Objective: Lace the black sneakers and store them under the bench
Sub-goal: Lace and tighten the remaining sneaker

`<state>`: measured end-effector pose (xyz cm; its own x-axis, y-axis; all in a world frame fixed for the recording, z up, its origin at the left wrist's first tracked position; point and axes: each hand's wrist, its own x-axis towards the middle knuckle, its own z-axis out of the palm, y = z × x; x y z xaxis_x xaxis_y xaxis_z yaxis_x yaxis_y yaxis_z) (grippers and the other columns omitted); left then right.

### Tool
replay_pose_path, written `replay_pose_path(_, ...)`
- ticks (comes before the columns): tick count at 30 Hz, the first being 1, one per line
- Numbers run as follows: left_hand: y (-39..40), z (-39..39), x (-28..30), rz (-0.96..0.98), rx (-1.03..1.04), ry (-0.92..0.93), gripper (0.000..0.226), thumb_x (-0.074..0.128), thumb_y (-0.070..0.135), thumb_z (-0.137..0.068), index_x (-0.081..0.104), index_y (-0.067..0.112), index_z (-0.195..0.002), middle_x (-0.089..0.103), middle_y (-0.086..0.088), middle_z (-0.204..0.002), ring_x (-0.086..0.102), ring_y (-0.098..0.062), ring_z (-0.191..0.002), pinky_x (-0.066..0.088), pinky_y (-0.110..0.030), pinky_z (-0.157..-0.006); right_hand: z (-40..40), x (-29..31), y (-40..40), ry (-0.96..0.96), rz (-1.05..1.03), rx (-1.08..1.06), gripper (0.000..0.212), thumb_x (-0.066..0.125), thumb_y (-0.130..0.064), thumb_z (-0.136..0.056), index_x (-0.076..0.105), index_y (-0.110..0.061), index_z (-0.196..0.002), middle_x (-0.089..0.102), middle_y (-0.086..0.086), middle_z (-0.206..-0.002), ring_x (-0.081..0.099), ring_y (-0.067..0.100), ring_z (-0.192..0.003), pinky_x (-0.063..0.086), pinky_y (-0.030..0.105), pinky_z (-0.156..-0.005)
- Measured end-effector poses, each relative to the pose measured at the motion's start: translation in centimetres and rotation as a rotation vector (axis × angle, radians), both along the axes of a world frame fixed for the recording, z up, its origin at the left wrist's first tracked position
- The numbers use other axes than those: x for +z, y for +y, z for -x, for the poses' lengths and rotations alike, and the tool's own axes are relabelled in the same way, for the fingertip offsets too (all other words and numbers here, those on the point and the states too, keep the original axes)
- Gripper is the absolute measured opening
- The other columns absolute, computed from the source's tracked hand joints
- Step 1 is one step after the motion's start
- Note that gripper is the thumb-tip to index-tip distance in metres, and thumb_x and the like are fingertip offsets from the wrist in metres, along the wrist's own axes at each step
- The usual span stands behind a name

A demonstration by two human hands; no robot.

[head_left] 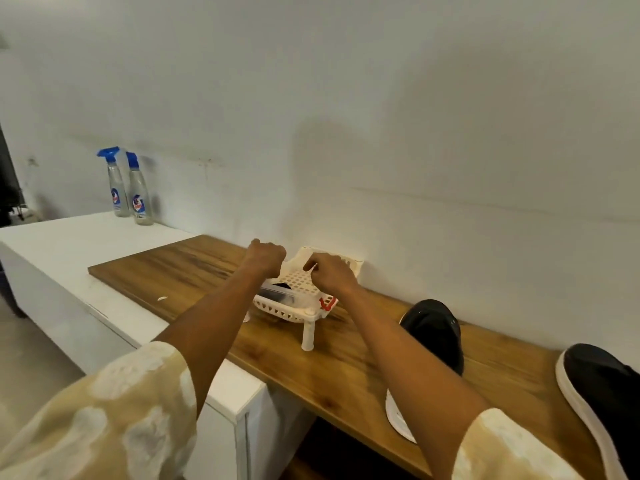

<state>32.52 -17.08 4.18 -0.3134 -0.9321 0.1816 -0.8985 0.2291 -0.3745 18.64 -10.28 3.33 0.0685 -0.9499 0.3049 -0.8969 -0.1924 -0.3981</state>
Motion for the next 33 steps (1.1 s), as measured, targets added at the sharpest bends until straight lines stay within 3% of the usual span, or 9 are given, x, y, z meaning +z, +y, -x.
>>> replay_pose_path(7,0.8,0.0,-1.0,-0.078,0.015,-0.011,0.031,0.055,0.034,-0.093,0.055,0.016,-0.119,0.065,-0.001,-0.111,0.06,-0.018,-0.1,0.039,-0.034,-0.095,0.4,1.0,2.3,0.01,0.018,0.011,0.032,0.054,-0.002,-0.088,0.064,-0.016,-0.115,0.061,0.005,-0.125,0.06,0.021,-0.105,0.053,0.032,-0.088)
replay_pose_path(11,-0.8,0.6,-1.5,-0.112,0.095,-0.036,0.034,0.052,0.035,-0.094,0.05,0.021,-0.125,0.061,0.0,-0.121,0.056,-0.019,-0.112,0.032,-0.037,-0.103,0.6,0.8,2.2,-0.003,0.03,0.006,0.032,0.055,-0.003,-0.089,0.064,-0.018,-0.115,0.061,0.004,-0.126,0.061,0.019,-0.103,0.053,0.029,-0.085)
replay_pose_path(15,-0.8,0.9,-0.9,-0.029,0.024,0.021,0.03,0.055,0.032,-0.092,0.055,0.018,-0.118,0.064,-0.001,-0.113,0.058,-0.018,-0.107,0.031,-0.038,-0.102,1.2,0.6,2.2,0.007,0.015,0.0,0.034,0.052,-0.004,-0.089,0.061,-0.018,-0.119,0.06,0.004,-0.127,0.06,0.02,-0.105,0.054,0.031,-0.085)
replay_pose_path(18,0.9,1.2,3.5,-0.029,-0.101,0.405,0.021,0.055,0.033,-0.091,0.064,0.019,-0.104,0.066,0.001,-0.107,0.06,-0.02,-0.104,0.035,-0.036,-0.097,2.1,1.9,3.0,-0.008,0.055,-0.041,0.04,0.053,-0.012,-0.091,0.048,-0.015,-0.13,0.049,0.007,-0.133,0.057,0.024,-0.108,0.05,0.035,-0.085)
replay_pose_path(20,2.8,1.8,7.5,-0.185,-0.272,0.744,0.017,0.057,0.03,-0.091,0.065,0.015,-0.095,0.067,-0.003,-0.099,0.063,-0.023,-0.097,0.043,-0.032,-0.086,2.6,3.5,3.7,-0.123,0.102,-0.068,0.055,0.059,-0.022,-0.091,0.035,-0.014,-0.139,0.039,0.009,-0.14,0.054,0.027,-0.114,0.047,0.037,-0.088)
replay_pose_path(22,5.9,2.9,11.7,-0.382,-0.454,0.964,0.015,0.057,0.022,-0.093,0.064,0.008,-0.093,0.068,-0.006,-0.092,0.063,-0.019,-0.081,0.045,-0.026,-0.069,2.7,5.9,4.8,-0.452,0.067,-0.02,0.07,0.066,-0.027,-0.087,0.026,-0.016,-0.144,0.038,0.01,-0.143,0.057,0.026,-0.111,0.052,0.035,-0.084)
replay_pose_path(25,10.7,5.2,17.3,-0.408,-0.645,1.062,0.013,0.058,0.023,-0.093,0.064,0.011,-0.091,0.069,0.0,-0.087,0.058,-0.01,-0.072,0.041,-0.022,-0.065,2.4,10.1,7.6,-0.879,-0.108,0.164,0.066,0.069,-0.029,-0.086,0.032,-0.015,-0.139,0.057,0.009,-0.123,0.065,0.016,-0.076,0.052,0.026,-0.066)
replay_pose_path(29,15.0,7.6,23.5,-0.382,-0.737,1.452,0.008,0.056,0.015,-0.093,0.057,0.015,-0.085,0.07,-0.002,-0.082,0.058,-0.012,-0.06,0.041,-0.022,-0.058,3.0,12.2,11.1,-0.751,-0.16,0.199,0.032,0.061,-0.023,-0.092,0.059,-0.002,-0.116,0.065,0.007,-0.088,0.062,0.015,-0.067,0.055,0.021,-0.063)
replay_pose_path(33,18.1,8.0,28.0,-0.388,-0.803,1.864,0.017,0.048,0.01,-0.097,0.053,0.015,-0.081,0.06,-0.002,-0.072,0.056,-0.011,-0.044,0.042,-0.019,-0.046,7.1,10.7,13.4,-0.62,-0.196,-0.049,0.024,0.057,-0.009,-0.092,0.062,0.004,-0.111,0.063,0.009,-0.083,0.06,0.015,-0.062,0.055,0.026,-0.062)
